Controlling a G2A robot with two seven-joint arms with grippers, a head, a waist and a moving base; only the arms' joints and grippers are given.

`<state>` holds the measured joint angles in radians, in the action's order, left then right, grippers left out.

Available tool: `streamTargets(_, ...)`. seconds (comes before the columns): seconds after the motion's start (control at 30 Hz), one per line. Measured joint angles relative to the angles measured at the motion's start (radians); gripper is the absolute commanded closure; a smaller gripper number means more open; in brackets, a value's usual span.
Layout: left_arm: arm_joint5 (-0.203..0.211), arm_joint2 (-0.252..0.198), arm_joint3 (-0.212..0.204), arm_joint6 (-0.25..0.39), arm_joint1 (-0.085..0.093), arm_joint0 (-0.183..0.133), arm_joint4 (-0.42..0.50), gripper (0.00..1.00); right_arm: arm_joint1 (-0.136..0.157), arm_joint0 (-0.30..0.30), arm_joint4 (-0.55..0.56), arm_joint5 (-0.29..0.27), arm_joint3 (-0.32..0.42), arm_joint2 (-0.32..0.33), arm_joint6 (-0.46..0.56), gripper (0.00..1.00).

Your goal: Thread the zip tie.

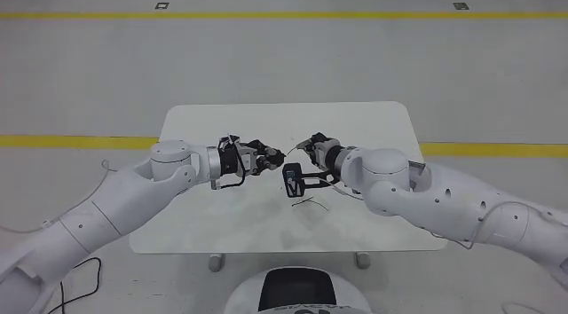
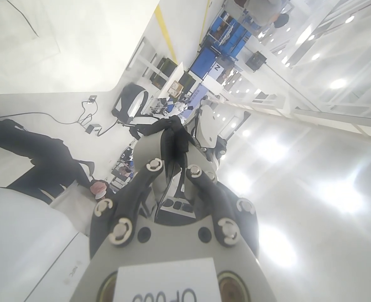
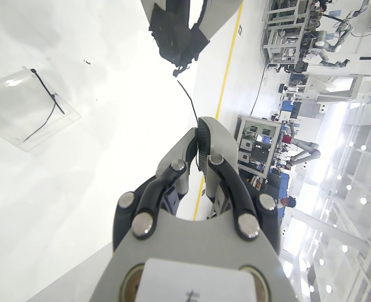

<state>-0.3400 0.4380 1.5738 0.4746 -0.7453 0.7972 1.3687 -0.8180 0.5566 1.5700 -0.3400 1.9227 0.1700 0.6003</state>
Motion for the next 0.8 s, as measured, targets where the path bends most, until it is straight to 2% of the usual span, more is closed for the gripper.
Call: streamTargets(0.8,0.000,-0.023,-0.018,0.003,-0.011,-0.022,0.011,1.00,-0.003,0.000,0.000,0.000,-0.002,0.000,0.001,1.00)
